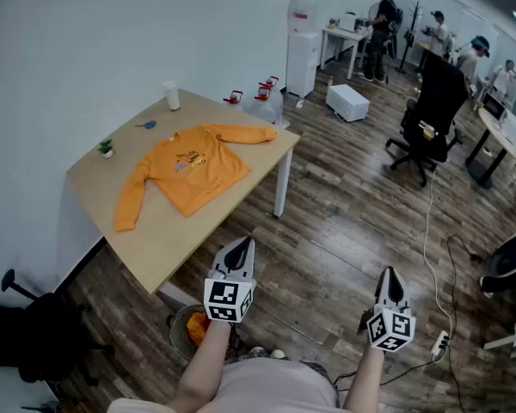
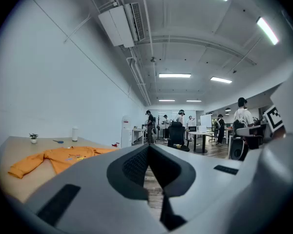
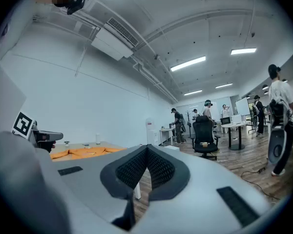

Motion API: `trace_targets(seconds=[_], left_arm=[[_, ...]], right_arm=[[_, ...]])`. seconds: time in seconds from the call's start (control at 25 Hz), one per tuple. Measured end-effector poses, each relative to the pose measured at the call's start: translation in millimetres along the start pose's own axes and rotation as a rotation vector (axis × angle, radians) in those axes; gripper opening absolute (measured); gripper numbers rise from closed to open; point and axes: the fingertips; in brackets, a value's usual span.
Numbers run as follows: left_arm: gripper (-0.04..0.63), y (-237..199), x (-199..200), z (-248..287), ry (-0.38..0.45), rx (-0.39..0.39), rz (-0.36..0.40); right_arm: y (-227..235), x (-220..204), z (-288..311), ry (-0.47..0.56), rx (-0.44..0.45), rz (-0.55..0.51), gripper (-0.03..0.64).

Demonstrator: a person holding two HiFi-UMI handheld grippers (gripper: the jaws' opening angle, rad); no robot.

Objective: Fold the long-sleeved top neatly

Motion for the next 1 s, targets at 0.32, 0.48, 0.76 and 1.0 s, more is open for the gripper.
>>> trace_targets(seconds=[0.32,0.48,0.76,1.0], left_arm=[[0.003,0,0,-2,-0.006,-0.006,-0.004],[0.002,-1,-3,-4,-0.012,-0.007,-0.006],[0.003,-2,-8,-4,-0.024,-0.012,-0.019],[0.003,1,-12,-2,-0.035,-0.030,-0.030]], right_arm=[[-5,-1,0,0.001,0.005,0.002,0.005],[-8,-1,0,0.005,0.009,0.006,0.005],[-15,-1,2,0.003,0.028,0.021,0.005],[-19,-4,6,0.005,0.047,0.042,0.008]])
Point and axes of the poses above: the fingertips, and each gripper's own axes: z forward along the fingers, y to its right, x out of its top, and after that the axes turned 11 degrees about x, right-handed
